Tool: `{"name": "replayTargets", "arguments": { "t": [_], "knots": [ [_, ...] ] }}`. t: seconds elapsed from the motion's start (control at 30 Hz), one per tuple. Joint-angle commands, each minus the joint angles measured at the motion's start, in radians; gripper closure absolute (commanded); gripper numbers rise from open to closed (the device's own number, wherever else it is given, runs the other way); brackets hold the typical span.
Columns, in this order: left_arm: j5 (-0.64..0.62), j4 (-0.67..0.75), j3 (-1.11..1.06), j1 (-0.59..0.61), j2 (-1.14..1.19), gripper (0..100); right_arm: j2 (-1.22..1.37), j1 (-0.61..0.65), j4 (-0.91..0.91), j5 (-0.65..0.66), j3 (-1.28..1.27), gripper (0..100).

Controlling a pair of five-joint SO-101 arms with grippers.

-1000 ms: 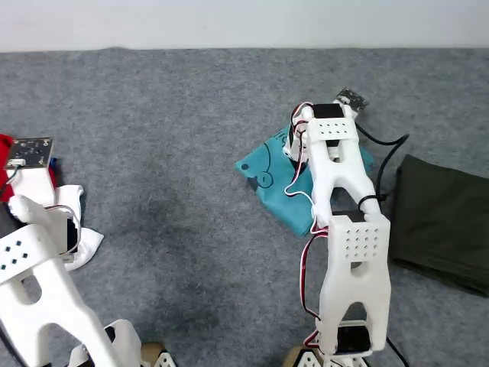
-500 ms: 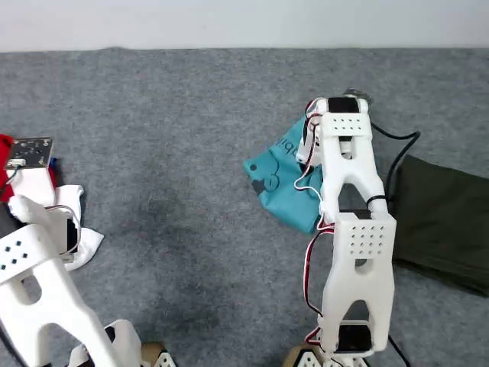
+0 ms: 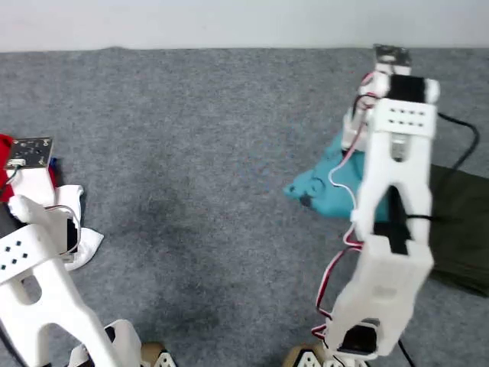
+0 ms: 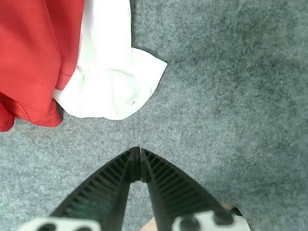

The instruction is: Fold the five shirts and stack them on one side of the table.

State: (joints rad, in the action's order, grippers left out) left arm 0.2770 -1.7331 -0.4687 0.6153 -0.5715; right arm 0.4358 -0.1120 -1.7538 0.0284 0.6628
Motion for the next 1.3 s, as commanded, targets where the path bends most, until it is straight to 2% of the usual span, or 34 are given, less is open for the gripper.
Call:
{"name": "replayTargets", "arguments": {
  "t": [0.0, 0.23, 0.43, 0.67, 1.1, 1.17, 1.27],
  "knots": [
    [0.009, -0.008, 0.002, -0.002, -0.028, 100, -0.188, -0.064, -0.044, 0.126, -0.097, 99.0],
    [0.009, -0.006, 0.002, -0.002, -0.028, 100, -0.387, -0.18, -0.042, 0.279, -0.203, 99.0],
    [0.009, -0.006, 0.001, -0.002, -0.026, 100, -0.401, -0.283, -0.039, 0.43, -0.25, 99.0],
    [0.009, -0.006, 0.001, -0.002, -0.028, 100, -0.28, -0.392, 0.048, 0.628, -0.27, 99.0],
    [0.009, -0.009, 0.001, -0.002, -0.028, 100, -0.062, -0.573, 0.317, 0.809, -0.272, 98.8],
    [0.009, -0.011, -0.001, -0.002, -0.028, 100, -0.018, -0.595, 0.335, 0.829, -0.27, 96.5],
    [0.009, -0.009, -0.001, -0.002, -0.026, 100, 0.004, -0.604, 0.321, 0.821, -0.261, 86.4]
  ]
}}
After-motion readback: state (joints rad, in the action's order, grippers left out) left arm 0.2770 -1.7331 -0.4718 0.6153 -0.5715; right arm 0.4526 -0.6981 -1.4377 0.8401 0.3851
